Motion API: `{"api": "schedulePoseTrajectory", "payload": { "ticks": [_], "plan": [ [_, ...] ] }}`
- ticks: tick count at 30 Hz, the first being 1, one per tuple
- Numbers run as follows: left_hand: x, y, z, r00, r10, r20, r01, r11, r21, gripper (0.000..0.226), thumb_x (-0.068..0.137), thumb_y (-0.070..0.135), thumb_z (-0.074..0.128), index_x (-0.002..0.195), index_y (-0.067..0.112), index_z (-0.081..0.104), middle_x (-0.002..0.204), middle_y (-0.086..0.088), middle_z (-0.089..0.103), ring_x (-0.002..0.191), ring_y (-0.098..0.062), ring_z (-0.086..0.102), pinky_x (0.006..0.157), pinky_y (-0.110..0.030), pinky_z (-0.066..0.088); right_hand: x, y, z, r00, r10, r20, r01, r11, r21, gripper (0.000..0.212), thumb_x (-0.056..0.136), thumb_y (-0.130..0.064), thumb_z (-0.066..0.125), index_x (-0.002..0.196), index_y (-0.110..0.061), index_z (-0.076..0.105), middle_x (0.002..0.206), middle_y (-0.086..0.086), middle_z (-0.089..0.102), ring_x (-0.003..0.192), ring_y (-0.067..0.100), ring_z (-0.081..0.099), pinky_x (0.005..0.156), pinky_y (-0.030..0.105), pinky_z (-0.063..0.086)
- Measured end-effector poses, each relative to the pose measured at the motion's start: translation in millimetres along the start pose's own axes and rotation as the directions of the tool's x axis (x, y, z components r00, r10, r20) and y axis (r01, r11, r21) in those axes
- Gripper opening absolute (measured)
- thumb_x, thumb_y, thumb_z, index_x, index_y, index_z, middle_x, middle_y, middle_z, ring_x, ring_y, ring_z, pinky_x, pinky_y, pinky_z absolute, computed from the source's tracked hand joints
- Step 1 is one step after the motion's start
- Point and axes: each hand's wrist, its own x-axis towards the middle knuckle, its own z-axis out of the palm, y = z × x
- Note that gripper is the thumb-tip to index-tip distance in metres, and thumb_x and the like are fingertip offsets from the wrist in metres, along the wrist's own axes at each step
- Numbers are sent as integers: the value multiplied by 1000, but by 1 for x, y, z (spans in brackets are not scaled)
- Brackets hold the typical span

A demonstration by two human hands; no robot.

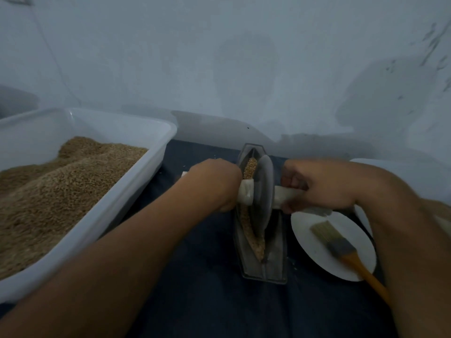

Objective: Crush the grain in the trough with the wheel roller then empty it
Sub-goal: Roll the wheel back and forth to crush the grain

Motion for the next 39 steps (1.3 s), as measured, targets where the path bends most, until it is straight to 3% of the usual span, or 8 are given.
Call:
{"api": "schedulePoseTrajectory", "payload": {
  "ticks": [4,9,13,19,24,27,33,39],
  "plan": [
    [8,-7,13,983,-31,-182,15,996,-89,31,85,17,69,111,10,54,102,-9,58,94,-28,57,72,-38,40,15,14,11,997,5,-72,1,997,81,19,90,-49,65,96,-35,53,87,-9,64,76,11,60,69,35,50],
    [17,-4,21,921,-50,-387,52,999,-5,33,84,18,69,105,16,43,108,-7,60,98,-28,60,73,-36,33,30,27,22,992,-28,-122,42,993,111,14,99,-42,55,109,-40,46,94,-14,53,80,-1,49,65,27,37],
    [21,-3,24,885,-60,-462,76,997,15,35,86,19,68,114,15,47,112,-7,60,102,-28,60,76,-36,30,34,27,24,987,-30,-156,51,990,128,11,99,-43,54,106,-36,51,90,-13,56,80,7,54,66,32,38],
    [12,-4,18,943,-70,-325,60,997,-40,29,84,19,70,102,17,47,108,-7,59,99,-28,59,75,-38,35,21,21,12,994,13,-108,3,988,154,22,86,-51,69,96,-36,56,93,-15,65,83,8,61,73,33,49],
    [-2,1,-2,999,-39,6,39,999,26,32,78,22,79,101,13,58,86,-5,54,87,-25,57,79,-38,51,2,5,-2,999,19,-33,-16,996,83,37,70,-59,79,90,-40,54,97,-15,66,82,9,62,72,37,55],
    [-12,9,-12,995,-13,100,4,996,91,36,78,27,82,103,10,62,76,-4,49,80,-21,55,75,-34,51,-9,-5,-8,999,17,37,-18,1000,24,42,62,-62,82,85,-44,52,91,-17,62,82,7,60,69,36,52],
    [-17,15,-15,993,-4,119,-13,990,141,34,79,24,80,81,16,46,73,-3,46,69,-18,48,71,-32,46,-14,-7,-11,994,-47,103,38,995,87,42,65,-52,86,92,-44,54,89,-18,63,81,2,61,67,30,47],
    [-2,1,2,998,13,-57,-12,1000,14,29,77,20,76,80,17,47,72,0,43,68,-17,46,69,-33,44,2,5,0,1000,-3,25,1,999,51,28,79,-54,75,92,-41,54,86,-15,63,78,6,60,63,31,45]
  ]
}}
